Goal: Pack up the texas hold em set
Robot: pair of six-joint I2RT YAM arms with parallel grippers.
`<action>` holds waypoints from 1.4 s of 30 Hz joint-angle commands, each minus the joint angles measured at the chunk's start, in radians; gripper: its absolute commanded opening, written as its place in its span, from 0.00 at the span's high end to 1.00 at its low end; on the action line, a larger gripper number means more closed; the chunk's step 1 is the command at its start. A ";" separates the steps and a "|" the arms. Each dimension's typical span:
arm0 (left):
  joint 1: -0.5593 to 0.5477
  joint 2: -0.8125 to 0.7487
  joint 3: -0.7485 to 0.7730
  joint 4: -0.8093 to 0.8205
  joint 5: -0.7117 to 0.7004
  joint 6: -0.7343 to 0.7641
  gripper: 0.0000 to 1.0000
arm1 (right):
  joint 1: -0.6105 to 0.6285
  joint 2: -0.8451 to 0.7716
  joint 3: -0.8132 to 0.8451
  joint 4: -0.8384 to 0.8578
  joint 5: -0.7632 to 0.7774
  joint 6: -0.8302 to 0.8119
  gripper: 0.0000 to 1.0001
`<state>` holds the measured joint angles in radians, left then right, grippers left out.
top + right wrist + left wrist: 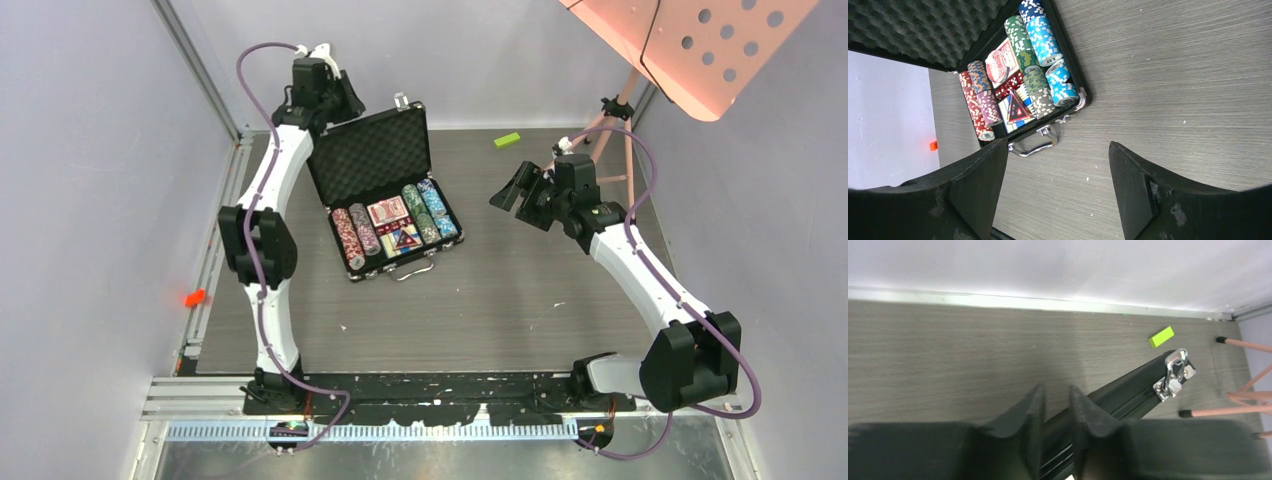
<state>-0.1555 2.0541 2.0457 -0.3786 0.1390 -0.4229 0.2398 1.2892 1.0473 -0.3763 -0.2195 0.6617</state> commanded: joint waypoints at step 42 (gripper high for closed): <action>-0.199 -0.442 -0.970 0.123 0.081 -0.062 1.00 | 0.280 0.326 0.135 0.058 0.102 -0.007 0.93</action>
<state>-0.4000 1.6135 1.1229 -0.3965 0.1745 -0.4656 0.4927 1.5703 1.0901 -0.3450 -0.1638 0.6754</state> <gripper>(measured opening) 0.009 0.120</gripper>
